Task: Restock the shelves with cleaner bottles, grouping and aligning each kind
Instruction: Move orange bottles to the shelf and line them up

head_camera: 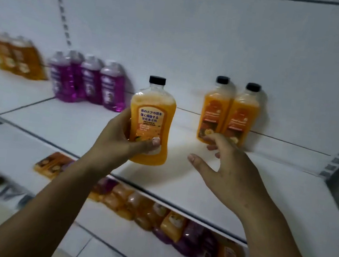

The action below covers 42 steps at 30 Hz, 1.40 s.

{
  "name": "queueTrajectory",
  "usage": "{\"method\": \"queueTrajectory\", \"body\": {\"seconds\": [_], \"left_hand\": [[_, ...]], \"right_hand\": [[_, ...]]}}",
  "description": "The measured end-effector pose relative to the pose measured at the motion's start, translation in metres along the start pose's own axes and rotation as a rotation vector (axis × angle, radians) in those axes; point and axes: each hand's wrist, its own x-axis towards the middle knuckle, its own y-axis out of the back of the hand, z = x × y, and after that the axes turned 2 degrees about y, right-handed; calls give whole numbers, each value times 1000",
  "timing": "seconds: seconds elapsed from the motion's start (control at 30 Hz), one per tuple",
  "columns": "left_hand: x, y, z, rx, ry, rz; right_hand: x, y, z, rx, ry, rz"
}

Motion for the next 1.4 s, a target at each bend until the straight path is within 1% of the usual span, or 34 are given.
{"method": "queueTrajectory", "body": {"seconds": [0.07, 0.23, 0.33, 0.47, 0.63, 0.8, 1.03, 1.2, 1.4], "left_hand": [[-23, 23, 0, 48, 29, 69], [-83, 92, -5, 93, 95, 239], [-117, 142, -11, 88, 110, 310], [-161, 221, -29, 90, 122, 421], [-203, 329, -58, 87, 159, 512], [-232, 431, -85, 112, 205, 585], [-260, 539, -114, 115, 257, 693], [-260, 617, -141, 124, 287, 780], [-228, 717, -171, 161, 315, 854]], "right_hand": [[-1, -17, -23, -17, 102, -54], [2, -61, -90, -162, 342, -212], [5, -90, -134, -178, 463, -271], [14, -143, -207, -169, 580, -327], [28, -221, -310, -108, 658, -369], [40, -289, -407, -110, 744, -409], [69, -373, -508, -42, 786, -427], [106, -443, -572, -2, 834, -425], [167, -530, -646, 74, 905, -446]]}}
